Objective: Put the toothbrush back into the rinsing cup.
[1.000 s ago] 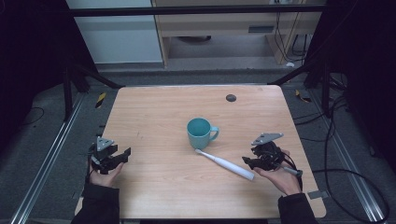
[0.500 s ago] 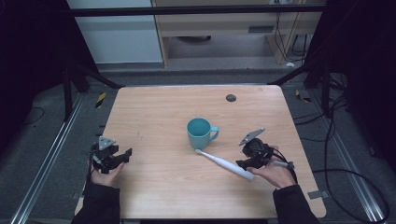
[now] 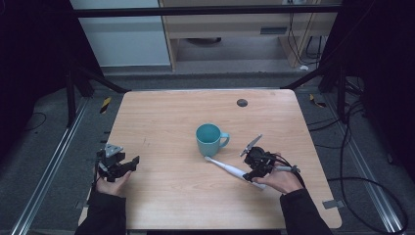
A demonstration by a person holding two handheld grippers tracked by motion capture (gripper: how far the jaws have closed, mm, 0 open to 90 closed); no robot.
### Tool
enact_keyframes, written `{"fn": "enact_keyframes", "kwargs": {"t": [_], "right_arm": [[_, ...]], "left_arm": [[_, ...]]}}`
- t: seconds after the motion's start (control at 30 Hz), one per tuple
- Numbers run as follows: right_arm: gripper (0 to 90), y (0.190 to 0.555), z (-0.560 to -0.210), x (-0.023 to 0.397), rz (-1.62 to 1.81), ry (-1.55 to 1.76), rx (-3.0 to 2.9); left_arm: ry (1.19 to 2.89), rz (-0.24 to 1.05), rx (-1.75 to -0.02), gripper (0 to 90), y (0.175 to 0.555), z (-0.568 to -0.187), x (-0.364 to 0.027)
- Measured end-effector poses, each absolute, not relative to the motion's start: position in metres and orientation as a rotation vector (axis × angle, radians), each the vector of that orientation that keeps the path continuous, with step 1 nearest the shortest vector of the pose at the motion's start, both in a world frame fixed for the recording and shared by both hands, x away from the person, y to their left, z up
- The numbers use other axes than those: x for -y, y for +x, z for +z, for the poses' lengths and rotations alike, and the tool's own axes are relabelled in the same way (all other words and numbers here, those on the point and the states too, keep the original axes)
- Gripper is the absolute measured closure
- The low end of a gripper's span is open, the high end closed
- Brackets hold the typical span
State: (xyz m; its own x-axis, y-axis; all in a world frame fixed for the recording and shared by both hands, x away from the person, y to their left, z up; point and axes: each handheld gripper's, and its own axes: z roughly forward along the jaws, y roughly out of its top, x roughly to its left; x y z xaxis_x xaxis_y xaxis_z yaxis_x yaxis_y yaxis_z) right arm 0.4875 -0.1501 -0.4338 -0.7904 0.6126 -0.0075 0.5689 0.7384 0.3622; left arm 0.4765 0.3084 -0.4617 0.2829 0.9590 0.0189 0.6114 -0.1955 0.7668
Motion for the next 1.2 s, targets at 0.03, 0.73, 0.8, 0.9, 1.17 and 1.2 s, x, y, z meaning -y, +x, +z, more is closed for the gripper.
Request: {"fn": "enact_keyframes", "kwargs": {"t": [0.03, 0.73, 0.8, 0.9, 1.17, 1.2], "right_arm": [[51.3, 0.488, -0.435, 0.149, 0.515, 0.957, -2.816], [56.7, 0.507, -0.460, 0.132, 0.329, 0.928, -2.943], [57.9, 0.507, -0.461, 0.132, 0.316, 0.927, -2.949], [60.4, 0.507, -0.463, 0.132, 0.307, 0.921, -2.956], [65.1, 0.508, -0.466, 0.131, 0.287, 0.921, -2.959], [65.2, 0.508, -0.466, 0.131, 0.286, 0.920, -2.960]], "left_arm": [[1.901, 0.679, -1.407, 40.0, 0.476, -0.462, -0.308], [1.914, 0.676, -1.407, 40.2, 0.477, -0.463, -0.309], [1.915, 0.676, -1.407, 40.2, 0.477, -0.463, -0.309], [1.914, 0.677, -1.406, 40.3, 0.477, -0.463, -0.308], [1.913, 0.676, -1.407, 40.4, 0.477, -0.463, -0.309], [1.914, 0.675, -1.407, 40.4, 0.477, -0.463, -0.309]]}}
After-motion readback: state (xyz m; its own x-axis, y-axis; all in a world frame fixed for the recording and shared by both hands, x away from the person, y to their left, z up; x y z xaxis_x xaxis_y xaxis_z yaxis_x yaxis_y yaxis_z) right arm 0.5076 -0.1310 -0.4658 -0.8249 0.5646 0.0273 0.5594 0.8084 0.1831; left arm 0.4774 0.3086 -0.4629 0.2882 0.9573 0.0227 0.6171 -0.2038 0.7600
